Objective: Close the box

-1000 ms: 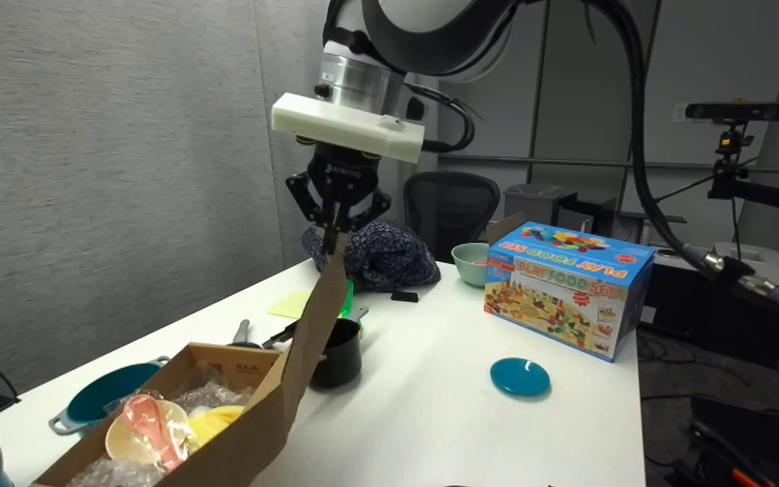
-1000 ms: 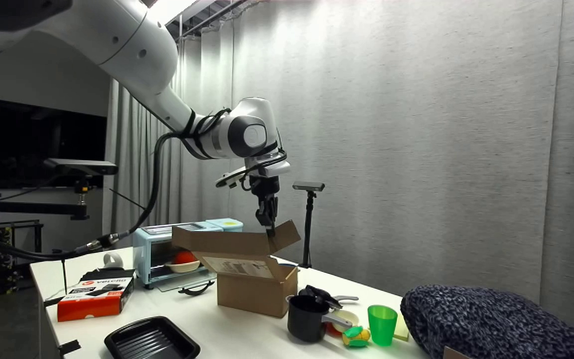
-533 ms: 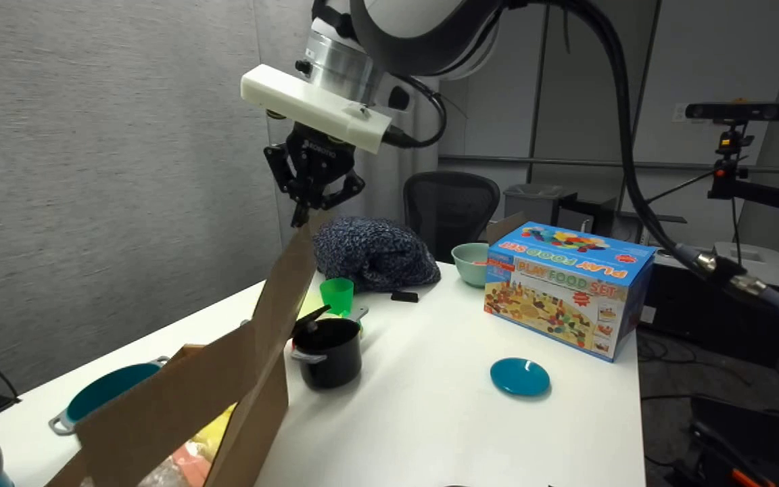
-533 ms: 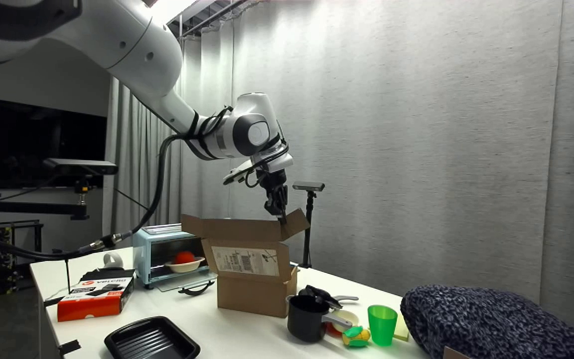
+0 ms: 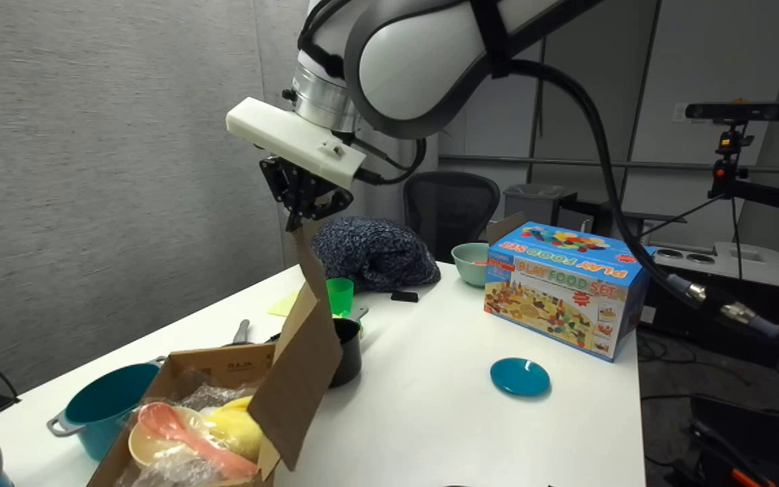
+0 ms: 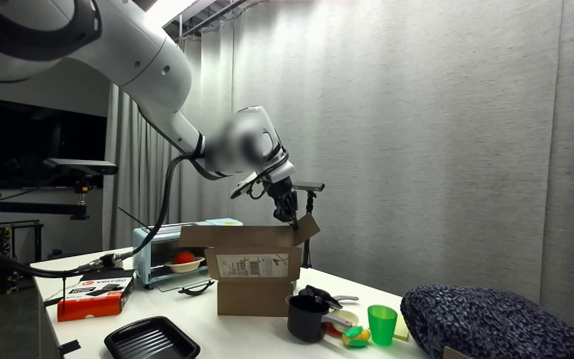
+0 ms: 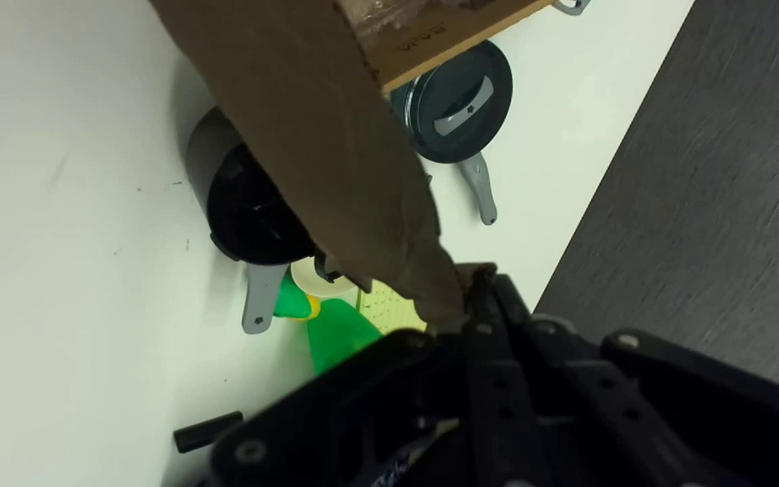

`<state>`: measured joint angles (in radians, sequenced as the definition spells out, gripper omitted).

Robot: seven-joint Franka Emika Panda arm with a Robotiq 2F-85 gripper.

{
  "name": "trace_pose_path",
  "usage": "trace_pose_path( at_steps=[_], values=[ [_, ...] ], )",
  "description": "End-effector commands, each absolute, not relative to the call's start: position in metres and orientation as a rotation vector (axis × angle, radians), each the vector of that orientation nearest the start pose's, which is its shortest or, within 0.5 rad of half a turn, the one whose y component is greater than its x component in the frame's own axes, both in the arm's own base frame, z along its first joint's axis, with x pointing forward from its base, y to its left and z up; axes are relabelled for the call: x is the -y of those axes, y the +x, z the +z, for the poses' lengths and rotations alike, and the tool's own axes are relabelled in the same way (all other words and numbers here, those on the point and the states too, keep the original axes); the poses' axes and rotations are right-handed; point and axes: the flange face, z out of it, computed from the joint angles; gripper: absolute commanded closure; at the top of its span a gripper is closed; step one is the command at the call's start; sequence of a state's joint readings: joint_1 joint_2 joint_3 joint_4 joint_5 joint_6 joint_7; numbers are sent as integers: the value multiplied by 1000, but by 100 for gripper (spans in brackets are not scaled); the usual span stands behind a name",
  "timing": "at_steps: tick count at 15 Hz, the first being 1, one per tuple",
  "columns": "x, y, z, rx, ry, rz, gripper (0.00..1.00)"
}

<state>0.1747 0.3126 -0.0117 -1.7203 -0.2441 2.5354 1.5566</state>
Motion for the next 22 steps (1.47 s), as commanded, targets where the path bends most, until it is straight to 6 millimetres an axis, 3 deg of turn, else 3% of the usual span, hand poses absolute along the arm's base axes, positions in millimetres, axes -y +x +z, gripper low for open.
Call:
trace_pose_path(
  at_steps=[1, 3, 9, 18, 22],
  values=[
    [-123, 691, 448, -1614, -2306, -679, 99],
    [-113, 682, 456, -1623, -2298, -679, 97],
    [-114, 686, 459, -1616, -2293, -685, 99],
    [-159, 687, 471, -1446, -2299, -608, 99],
    [-159, 688, 475, -1443, -2297, -593, 99]
  ],
)
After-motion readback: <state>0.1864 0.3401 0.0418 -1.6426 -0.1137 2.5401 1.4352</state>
